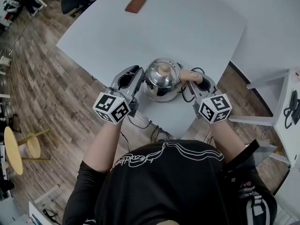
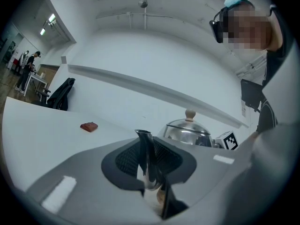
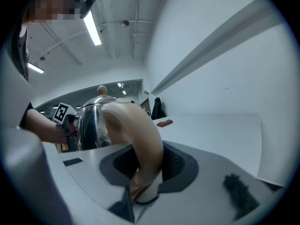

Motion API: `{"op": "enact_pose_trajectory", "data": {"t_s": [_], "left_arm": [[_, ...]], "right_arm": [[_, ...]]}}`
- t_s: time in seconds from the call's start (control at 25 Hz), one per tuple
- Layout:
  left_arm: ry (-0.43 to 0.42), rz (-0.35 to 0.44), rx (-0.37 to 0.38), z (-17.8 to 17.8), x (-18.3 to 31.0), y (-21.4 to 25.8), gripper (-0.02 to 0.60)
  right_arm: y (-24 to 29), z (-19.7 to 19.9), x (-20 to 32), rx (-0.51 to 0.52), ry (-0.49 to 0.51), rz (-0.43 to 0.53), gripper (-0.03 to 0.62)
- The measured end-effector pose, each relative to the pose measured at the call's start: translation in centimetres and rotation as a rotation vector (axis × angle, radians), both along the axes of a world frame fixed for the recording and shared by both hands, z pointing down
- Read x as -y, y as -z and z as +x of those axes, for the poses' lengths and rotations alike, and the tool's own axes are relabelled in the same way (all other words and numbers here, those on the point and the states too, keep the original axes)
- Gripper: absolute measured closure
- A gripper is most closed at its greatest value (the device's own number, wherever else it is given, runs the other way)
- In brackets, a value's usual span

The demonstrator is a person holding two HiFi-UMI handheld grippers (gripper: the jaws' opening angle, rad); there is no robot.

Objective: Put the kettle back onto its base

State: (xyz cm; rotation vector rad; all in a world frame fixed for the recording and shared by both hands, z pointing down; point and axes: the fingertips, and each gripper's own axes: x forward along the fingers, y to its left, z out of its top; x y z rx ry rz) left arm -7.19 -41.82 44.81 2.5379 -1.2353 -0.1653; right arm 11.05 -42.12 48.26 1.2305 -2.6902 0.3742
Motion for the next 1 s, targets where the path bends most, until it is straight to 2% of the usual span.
{"op": "enact_pose_trajectory", "data": {"t_s": [0.56, 1.0], "left_arm": [[-0.007, 0.017, 0.017, 0.1, 0.2, -1.7, 0.525], [0.028, -0.027, -0.026, -0.1, 0.5, -1.8, 0.507]], "right_arm": [[-1.8, 0.0, 0.3, -0.032, -0.013, -0.005, 0.490], [-2.3, 0.1, -0.1, -0.006, -0.023, -0.049, 0.488]]}}
